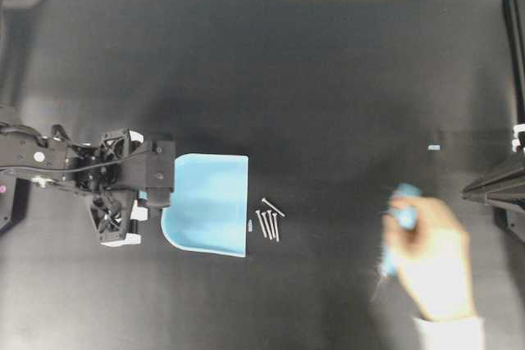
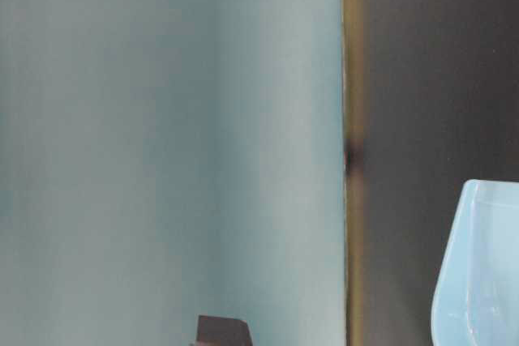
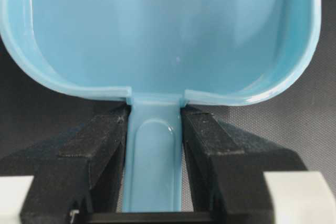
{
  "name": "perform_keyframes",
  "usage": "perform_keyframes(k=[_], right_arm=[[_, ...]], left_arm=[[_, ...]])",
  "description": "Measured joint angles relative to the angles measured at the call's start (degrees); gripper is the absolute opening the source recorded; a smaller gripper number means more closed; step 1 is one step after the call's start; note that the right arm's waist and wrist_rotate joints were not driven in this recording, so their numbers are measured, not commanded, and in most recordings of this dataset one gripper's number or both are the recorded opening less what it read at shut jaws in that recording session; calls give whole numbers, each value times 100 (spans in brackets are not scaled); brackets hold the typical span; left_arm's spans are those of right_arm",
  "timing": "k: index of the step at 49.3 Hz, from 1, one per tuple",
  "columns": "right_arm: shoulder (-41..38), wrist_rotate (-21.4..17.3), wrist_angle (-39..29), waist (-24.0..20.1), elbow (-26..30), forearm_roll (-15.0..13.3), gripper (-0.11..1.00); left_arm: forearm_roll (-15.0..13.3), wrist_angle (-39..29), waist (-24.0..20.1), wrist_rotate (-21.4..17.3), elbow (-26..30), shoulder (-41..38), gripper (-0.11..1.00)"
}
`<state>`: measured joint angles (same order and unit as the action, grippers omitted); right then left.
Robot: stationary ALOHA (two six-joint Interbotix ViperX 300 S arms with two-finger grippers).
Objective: Hold the dustpan with the left arm, while a human hand uses a hand brush to gather screws into the dustpan.
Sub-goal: 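Hold the dustpan with the left gripper while the hand sweeps screws in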
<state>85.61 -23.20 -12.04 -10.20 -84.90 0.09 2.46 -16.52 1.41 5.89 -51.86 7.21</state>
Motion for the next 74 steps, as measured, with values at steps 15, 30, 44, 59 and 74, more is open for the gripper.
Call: perform_keyframes(k=[15,30,44,59,74], right_arm=[[0,9,9,0,0,0,0],[0,0,9,0,-9,0,0],[0,0,9,0,-9,0,0],[0,9,9,0,-9,0,0],[0,0,9,0,-9,0,0]], left_arm=[[0,44,-53,-62,-9,-132,31],[-9,62,-79,-220,-9,-132,31],[0,237,-149,-264,-18,-123,31],[0,1266,-246,-246,-360,-123,31],[0,1978,-325,-193,-562,-123,31]])
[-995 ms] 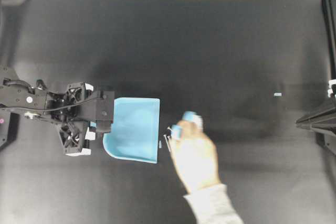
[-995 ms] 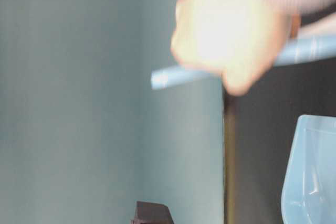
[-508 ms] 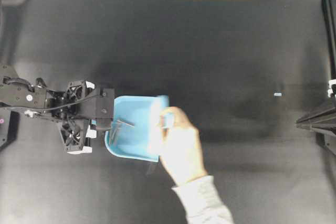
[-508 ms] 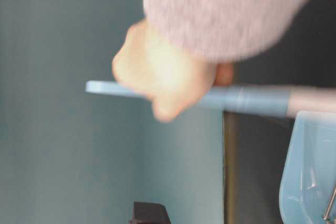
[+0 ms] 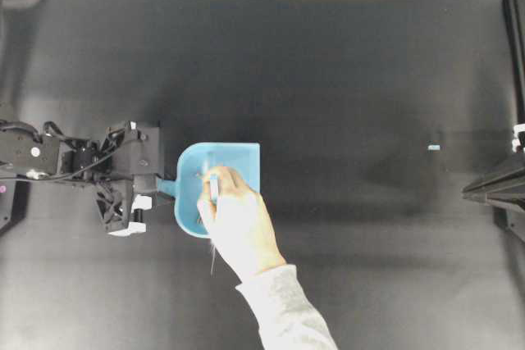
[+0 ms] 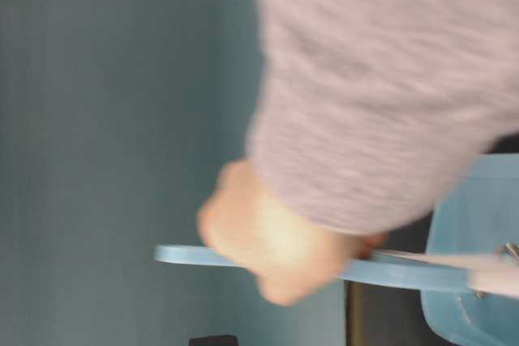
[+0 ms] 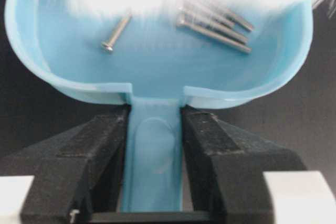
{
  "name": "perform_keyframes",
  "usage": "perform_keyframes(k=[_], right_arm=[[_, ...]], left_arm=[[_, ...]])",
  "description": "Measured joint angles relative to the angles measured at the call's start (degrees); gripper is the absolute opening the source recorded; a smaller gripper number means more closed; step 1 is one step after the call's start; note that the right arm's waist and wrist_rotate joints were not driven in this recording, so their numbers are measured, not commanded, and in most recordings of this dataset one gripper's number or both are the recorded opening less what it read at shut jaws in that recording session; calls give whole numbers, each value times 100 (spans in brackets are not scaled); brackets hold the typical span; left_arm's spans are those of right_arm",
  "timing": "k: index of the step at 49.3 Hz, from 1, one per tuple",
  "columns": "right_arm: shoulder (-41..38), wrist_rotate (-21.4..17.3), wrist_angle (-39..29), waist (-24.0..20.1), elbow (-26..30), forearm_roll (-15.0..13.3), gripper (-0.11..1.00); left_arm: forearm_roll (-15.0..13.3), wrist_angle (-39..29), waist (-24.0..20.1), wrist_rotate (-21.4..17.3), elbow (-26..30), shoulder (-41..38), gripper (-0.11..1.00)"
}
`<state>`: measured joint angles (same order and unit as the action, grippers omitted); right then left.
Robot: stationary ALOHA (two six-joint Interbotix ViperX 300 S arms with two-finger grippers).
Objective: Hold the dustpan with the left arm, while a human hand uses a hand brush to gather screws into the dustpan.
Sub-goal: 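Hold the dustpan with the left gripper while the hand sweeps screws in, then keep holding the dustpan with the left gripper as the brush is set down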
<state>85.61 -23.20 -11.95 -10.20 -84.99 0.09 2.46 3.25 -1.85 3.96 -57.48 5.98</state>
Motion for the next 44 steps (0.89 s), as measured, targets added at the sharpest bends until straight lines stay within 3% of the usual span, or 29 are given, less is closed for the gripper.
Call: perform_keyframes(k=[14,34,44], right_arm=[[9,9,0,0,9,9,0],[9,9,0,0,0,9,0],[9,0,0,0,0,0,0]], left_arm=[[0,466,-9,9,-255,0,31],[0,1784,0,9,-598,167,31],[0,2013,-9,0,-668,229,31]])
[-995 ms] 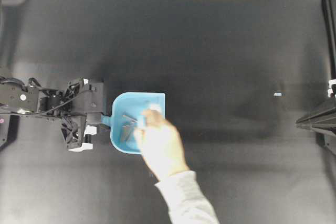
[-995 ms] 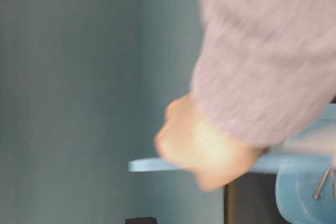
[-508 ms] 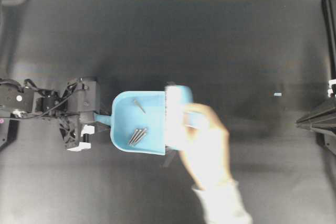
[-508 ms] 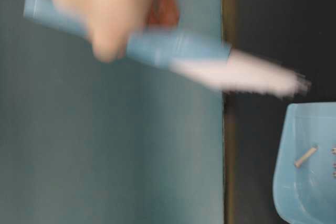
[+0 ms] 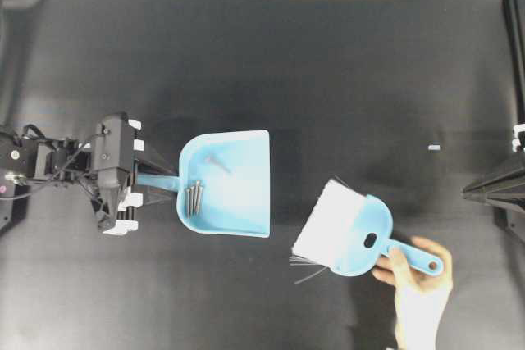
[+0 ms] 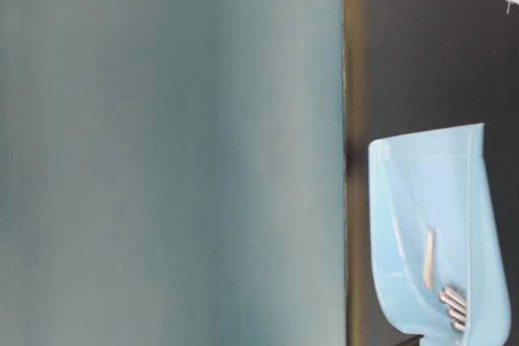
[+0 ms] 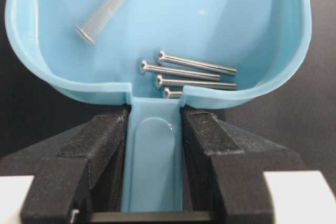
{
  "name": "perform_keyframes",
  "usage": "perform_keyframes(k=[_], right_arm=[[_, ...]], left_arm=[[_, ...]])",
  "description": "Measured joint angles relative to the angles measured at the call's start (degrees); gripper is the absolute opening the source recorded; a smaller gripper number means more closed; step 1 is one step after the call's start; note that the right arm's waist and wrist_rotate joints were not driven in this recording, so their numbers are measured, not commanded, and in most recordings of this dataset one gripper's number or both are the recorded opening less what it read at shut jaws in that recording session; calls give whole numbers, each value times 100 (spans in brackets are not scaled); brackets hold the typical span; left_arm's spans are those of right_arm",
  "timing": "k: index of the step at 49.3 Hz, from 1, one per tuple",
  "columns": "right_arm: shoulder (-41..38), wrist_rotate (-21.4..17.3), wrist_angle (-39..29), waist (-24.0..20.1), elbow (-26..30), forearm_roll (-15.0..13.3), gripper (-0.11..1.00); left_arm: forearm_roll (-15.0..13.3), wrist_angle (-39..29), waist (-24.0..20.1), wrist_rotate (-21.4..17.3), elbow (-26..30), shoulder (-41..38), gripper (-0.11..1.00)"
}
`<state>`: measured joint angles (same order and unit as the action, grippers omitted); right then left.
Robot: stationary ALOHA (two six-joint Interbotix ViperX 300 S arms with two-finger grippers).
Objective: Hold the dustpan with the left arm, while a human hand uses a hand brush to gather screws into the dustpan.
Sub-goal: 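Keep holding the dustpan with the left gripper as the brush is set down, then hold the dustpan with screws still with the left gripper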
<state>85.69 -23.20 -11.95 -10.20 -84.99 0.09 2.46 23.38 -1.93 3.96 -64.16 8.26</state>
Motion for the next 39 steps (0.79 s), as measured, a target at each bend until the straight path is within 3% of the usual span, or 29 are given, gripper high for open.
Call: perform_keyframes(k=[39], right_arm=[[0,9,0,0,0,0,0]], left_arm=[[0,132,18,26,-70,510,31]])
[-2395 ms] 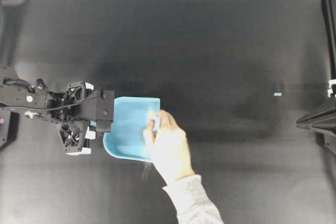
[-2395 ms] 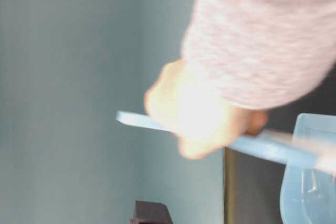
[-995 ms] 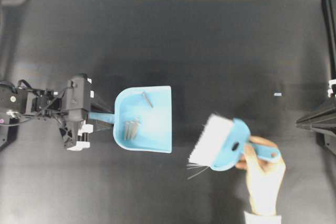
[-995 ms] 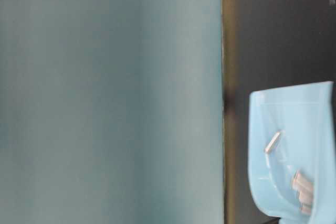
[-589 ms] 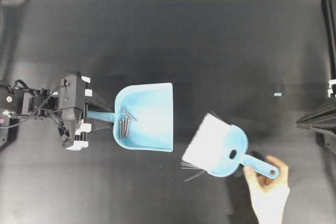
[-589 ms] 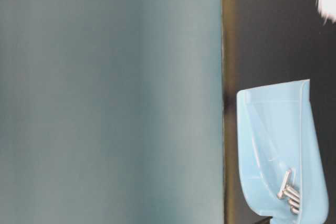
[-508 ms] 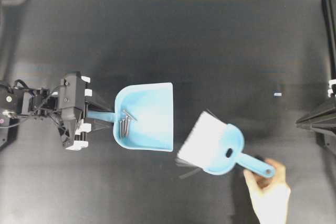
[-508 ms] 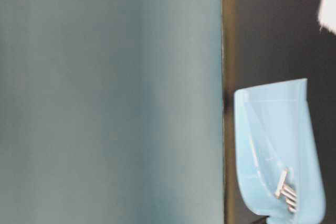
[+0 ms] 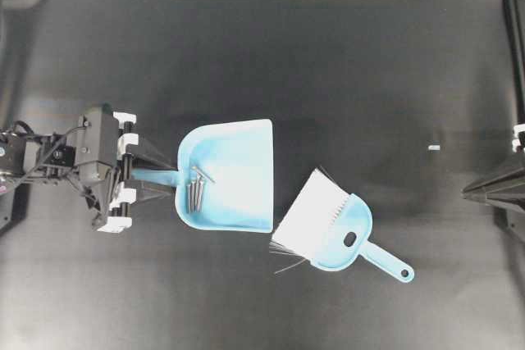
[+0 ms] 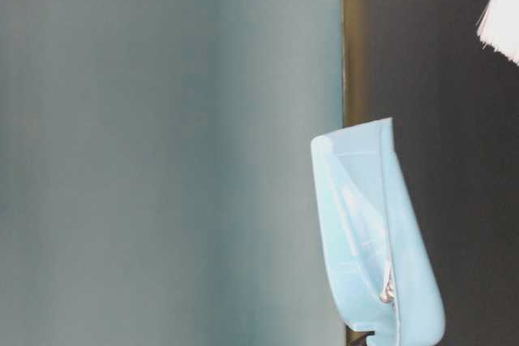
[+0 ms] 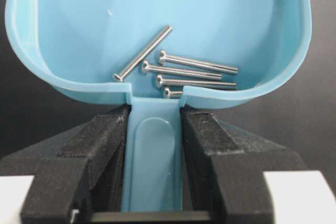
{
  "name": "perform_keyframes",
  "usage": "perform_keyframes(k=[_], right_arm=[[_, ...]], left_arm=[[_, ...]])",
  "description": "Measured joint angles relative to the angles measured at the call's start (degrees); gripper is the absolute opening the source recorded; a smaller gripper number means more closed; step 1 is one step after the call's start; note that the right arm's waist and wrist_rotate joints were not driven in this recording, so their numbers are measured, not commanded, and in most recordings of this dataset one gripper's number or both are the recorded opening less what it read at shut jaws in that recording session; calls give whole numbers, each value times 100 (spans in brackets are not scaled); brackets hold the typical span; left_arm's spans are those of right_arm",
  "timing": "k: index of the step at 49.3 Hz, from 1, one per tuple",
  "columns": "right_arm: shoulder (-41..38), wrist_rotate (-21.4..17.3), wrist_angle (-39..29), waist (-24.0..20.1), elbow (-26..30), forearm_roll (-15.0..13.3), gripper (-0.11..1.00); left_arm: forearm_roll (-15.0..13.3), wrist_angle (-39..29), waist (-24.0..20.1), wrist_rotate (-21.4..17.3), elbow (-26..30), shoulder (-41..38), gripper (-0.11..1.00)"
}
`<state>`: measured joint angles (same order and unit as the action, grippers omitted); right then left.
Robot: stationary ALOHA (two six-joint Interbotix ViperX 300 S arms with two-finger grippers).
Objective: Hold the dustpan with the left arm, while a human hand uses a hand brush to gather screws into the dustpan.
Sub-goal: 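Hold the dustpan with screws still with the left gripper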
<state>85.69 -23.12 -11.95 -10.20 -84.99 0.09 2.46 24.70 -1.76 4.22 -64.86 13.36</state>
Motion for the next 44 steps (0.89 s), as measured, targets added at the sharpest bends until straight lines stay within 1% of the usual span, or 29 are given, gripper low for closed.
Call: perform_keyframes(k=[38,44], right_arm=[[-9,0,0,0,0,0,0],[0,0,0,0,0,0,0]], left_arm=[[0,-97,343,-9,18,9,31],[0,-264,343,0,35,0,31]])
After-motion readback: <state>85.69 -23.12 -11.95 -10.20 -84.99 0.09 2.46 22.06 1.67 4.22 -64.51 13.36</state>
